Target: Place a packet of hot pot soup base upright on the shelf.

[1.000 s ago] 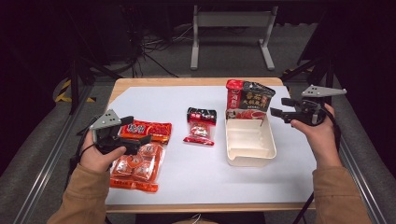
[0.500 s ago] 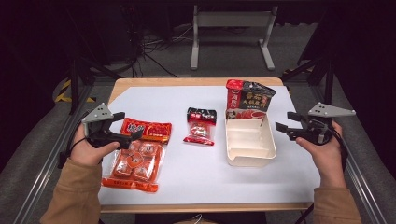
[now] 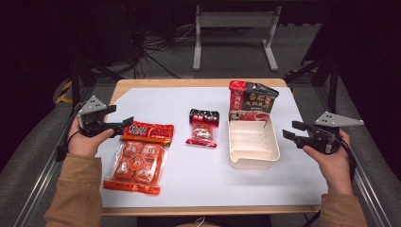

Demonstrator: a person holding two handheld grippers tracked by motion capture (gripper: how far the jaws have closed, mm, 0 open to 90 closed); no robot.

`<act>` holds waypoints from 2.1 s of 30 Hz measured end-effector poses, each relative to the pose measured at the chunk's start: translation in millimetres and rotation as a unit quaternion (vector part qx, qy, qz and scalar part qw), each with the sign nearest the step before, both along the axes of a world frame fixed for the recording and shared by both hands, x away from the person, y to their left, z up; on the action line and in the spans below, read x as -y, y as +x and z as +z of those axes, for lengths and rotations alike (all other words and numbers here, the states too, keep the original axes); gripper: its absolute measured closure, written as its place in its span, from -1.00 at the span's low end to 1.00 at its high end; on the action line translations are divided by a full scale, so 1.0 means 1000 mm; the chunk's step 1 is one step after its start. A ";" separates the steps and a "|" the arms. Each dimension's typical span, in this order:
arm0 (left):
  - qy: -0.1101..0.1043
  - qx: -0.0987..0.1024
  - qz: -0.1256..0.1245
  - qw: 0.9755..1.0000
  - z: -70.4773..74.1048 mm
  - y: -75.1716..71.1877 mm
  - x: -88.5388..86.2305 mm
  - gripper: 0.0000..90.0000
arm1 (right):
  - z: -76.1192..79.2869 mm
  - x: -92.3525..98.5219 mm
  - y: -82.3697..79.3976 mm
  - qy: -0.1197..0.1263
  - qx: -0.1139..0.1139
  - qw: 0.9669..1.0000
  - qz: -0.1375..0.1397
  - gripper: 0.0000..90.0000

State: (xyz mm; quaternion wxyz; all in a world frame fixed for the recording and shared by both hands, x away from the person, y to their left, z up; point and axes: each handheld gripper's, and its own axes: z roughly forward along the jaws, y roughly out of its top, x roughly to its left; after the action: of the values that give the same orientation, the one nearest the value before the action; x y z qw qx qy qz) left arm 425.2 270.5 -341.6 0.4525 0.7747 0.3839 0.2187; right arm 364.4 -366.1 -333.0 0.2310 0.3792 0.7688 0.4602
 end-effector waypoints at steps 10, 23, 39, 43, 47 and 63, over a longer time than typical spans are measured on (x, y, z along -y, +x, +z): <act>-0.006 -0.031 0.024 0.999 -0.021 0.020 -0.015 -0.35 | -0.014 0.009 -0.002 0.008 0.023 1.000 -0.018 0.11; 0.001 -0.043 0.045 0.998 -0.051 0.042 -0.022 -0.31 | -0.020 0.010 -0.008 0.015 0.016 1.000 -0.007 0.26; 0.001 -0.096 0.049 0.994 -0.081 0.060 -0.030 -0.14 | -0.025 0.006 -0.010 -0.005 -0.006 1.000 -0.011 0.11; -0.002 -0.127 0.043 0.991 -0.087 0.064 -0.026 -0.24 | -0.026 0.007 -0.010 -0.008 -0.006 1.000 -0.012 0.10; -0.002 -0.141 0.036 0.989 -0.092 0.067 -0.023 -0.31 | -0.027 0.007 -0.010 -0.008 -0.008 1.000 -0.013 0.10; -0.007 -0.186 0.003 0.983 -0.108 0.074 -0.014 -0.41 | -0.031 0.006 -0.008 -0.005 -0.009 1.000 -0.010 0.02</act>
State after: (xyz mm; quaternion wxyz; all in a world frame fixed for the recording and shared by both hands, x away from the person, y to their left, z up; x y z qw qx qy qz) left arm 499.0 284.5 -449.6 0.3782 0.7976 0.4648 0.0697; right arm 356.6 -372.3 -364.4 0.2304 0.3898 0.7694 0.4505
